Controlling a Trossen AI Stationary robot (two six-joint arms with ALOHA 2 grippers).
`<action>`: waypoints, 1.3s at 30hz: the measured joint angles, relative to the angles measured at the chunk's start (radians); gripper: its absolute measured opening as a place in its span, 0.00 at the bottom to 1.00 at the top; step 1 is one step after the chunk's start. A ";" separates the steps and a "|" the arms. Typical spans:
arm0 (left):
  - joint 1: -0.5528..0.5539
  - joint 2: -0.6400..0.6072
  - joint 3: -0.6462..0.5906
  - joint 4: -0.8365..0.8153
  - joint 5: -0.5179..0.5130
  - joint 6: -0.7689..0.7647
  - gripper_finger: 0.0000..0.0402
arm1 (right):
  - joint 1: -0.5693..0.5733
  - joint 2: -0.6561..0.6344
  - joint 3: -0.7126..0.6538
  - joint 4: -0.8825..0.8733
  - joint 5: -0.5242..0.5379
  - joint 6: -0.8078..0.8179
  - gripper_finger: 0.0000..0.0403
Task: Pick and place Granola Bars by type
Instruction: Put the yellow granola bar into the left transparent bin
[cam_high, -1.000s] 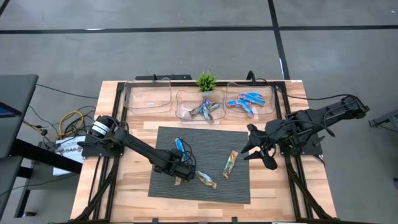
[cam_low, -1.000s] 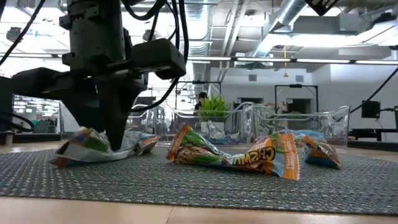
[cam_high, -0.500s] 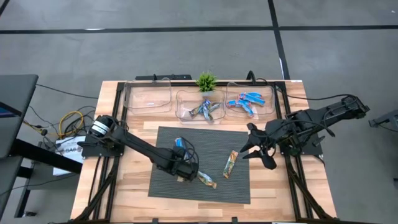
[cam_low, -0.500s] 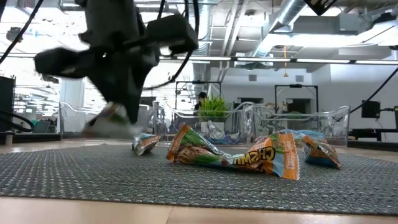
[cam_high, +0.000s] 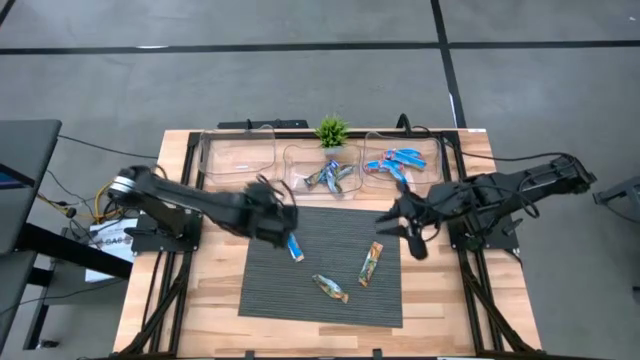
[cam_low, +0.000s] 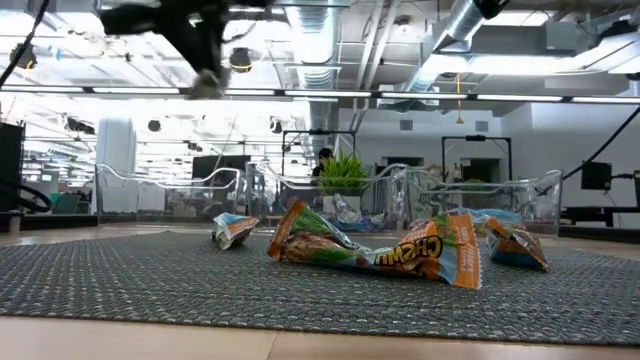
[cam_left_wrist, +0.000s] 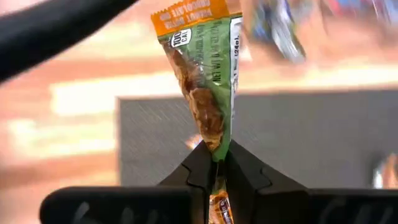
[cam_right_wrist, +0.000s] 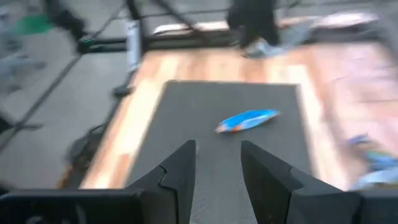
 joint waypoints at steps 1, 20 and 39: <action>0.019 -0.029 0.000 -0.033 -0.012 0.000 0.05 | -0.011 0.000 0.000 0.018 0.040 -0.006 0.29; 0.685 -0.184 -0.003 -0.035 0.052 0.733 0.05 | -0.212 0.083 -0.001 0.126 0.252 -0.009 0.29; 0.975 -0.181 -0.174 0.213 0.308 1.053 0.20 | -0.237 0.083 0.000 0.131 0.252 -0.009 0.29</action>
